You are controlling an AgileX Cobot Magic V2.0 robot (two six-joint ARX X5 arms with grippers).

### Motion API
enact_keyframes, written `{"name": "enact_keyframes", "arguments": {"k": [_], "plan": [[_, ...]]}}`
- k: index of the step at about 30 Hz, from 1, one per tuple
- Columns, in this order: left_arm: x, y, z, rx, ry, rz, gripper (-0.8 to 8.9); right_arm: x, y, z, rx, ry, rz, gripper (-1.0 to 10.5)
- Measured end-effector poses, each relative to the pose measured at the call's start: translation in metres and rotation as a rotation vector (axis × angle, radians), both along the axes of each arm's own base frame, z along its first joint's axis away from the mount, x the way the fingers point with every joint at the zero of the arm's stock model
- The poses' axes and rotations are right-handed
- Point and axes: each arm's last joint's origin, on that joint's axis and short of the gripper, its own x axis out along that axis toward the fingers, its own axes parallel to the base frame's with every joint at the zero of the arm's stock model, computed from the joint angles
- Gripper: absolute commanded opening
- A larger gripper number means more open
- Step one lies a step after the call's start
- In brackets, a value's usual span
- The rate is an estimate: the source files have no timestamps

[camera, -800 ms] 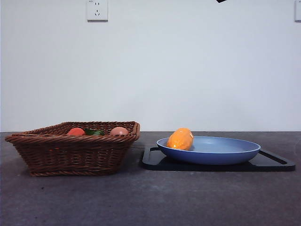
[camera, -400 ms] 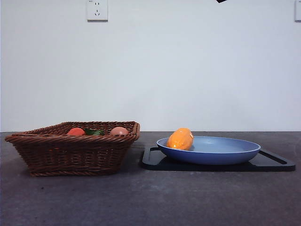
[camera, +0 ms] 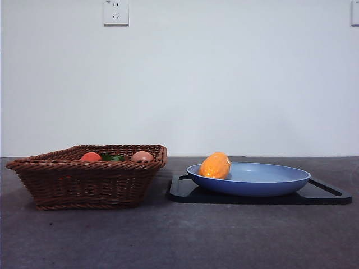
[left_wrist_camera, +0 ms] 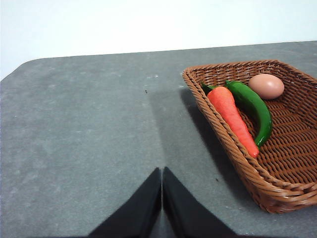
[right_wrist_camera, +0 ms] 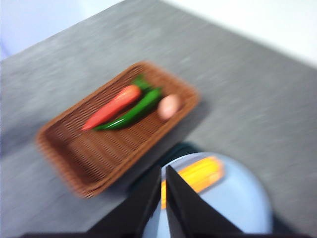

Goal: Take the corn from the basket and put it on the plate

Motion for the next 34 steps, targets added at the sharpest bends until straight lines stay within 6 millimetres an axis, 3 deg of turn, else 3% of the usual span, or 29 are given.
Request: {"name": "enact_keyframes", "arguments": {"k": [4,7,12,17,24,34], "plan": [[0.000,0.000,0.000,0.000,0.000,0.000,0.08,-0.013,-0.016,0.002,0.021,-0.135,-0.053,0.0],[0.000,0.000,0.000,0.000,0.000,0.000,0.08,-0.027,-0.029,-0.009,0.055,-0.229,-0.107,0.0],[0.000,0.000,0.000,0.000,0.000,0.000,0.08,-0.054,-0.056,-0.051,0.106,-0.331,-0.257,0.0],[0.000,0.000,0.000,0.000,0.000,0.000,0.08,-0.087,-0.071,-0.098,0.122,-0.407,-0.381,0.0],[0.000,0.000,0.000,0.000,0.000,0.000,0.08,-0.115,-0.080,-0.153,0.091,-0.462,-0.566,0.0],[0.000,0.000,0.000,0.000,0.000,0.000,0.08,-0.127,-0.080,-0.194,0.090,-0.511,-0.619,0.0]]}}
